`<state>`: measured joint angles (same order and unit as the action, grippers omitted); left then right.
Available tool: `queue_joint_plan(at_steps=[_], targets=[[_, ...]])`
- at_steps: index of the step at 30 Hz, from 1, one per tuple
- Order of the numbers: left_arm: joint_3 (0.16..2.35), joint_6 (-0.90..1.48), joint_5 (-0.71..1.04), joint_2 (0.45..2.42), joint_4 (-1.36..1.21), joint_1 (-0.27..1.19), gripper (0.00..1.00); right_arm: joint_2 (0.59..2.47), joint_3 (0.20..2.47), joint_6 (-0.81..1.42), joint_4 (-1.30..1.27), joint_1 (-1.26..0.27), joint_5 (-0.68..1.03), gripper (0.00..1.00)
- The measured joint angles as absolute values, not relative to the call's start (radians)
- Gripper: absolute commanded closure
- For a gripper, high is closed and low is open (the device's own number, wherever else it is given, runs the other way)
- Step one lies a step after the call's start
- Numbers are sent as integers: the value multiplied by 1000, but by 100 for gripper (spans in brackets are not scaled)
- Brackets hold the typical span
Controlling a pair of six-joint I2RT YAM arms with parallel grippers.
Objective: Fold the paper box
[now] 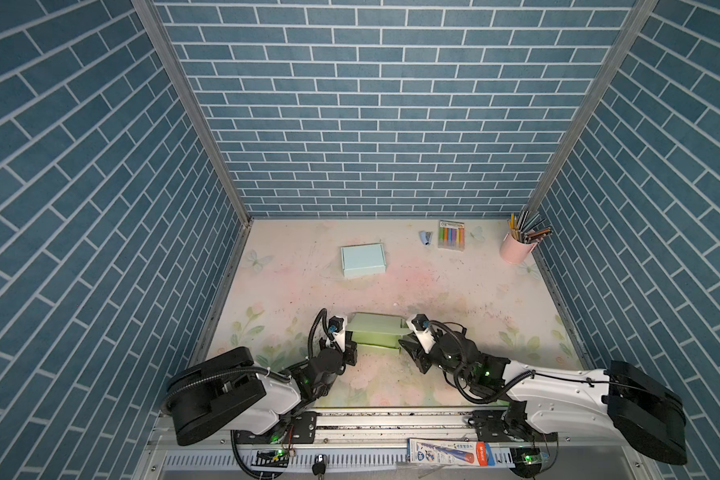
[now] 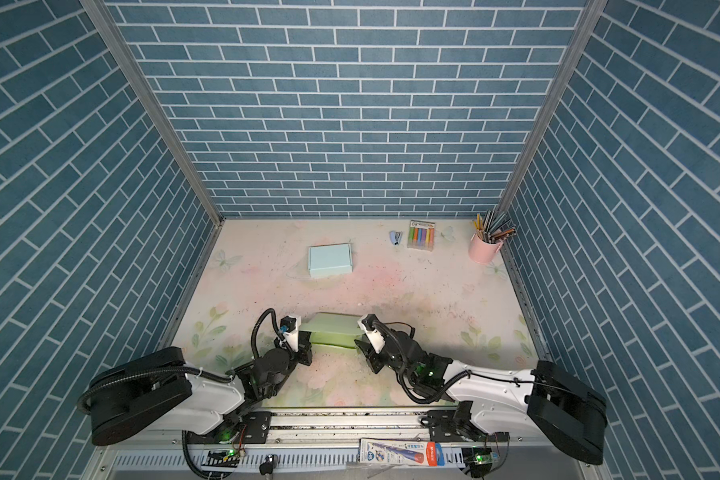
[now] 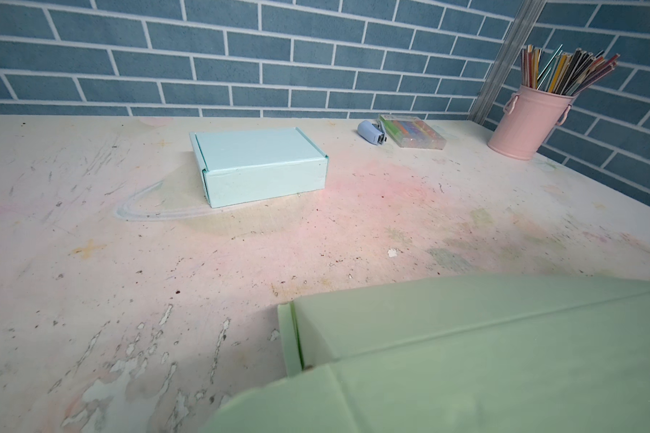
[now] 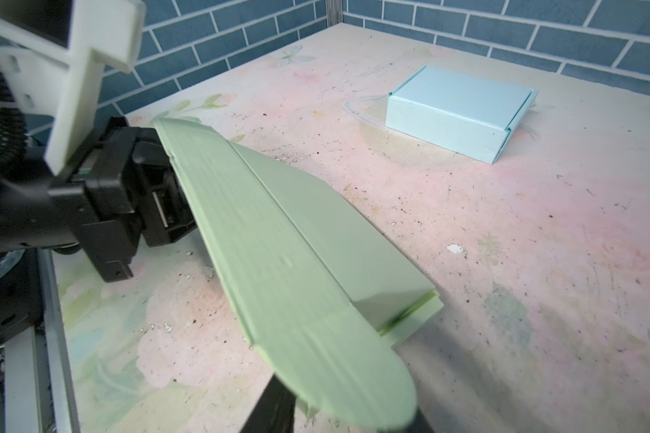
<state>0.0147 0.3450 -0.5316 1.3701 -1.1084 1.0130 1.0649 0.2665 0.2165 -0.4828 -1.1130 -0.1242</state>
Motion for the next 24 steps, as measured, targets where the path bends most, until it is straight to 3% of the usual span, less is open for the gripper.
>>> queue_joint_plan(at_steps=[8, 11, 19, 24], targets=[[15, 345, -551, 1381, -1098, 1029, 98, 696, 159, 213, -467, -1126, -136, 52], [15, 345, -558, 1374, -1081, 1038, 98, 667, 212, 223, -418, -1118, -178, 52], [29, 344, -560, 1312, -979, 1061, 94, 1082, 561, 279, -294, -1066, -210, 56], [36, 359, -545, 1262, -870, 1078, 78, 1278, 570, 282, -260, -1081, -202, 57]])
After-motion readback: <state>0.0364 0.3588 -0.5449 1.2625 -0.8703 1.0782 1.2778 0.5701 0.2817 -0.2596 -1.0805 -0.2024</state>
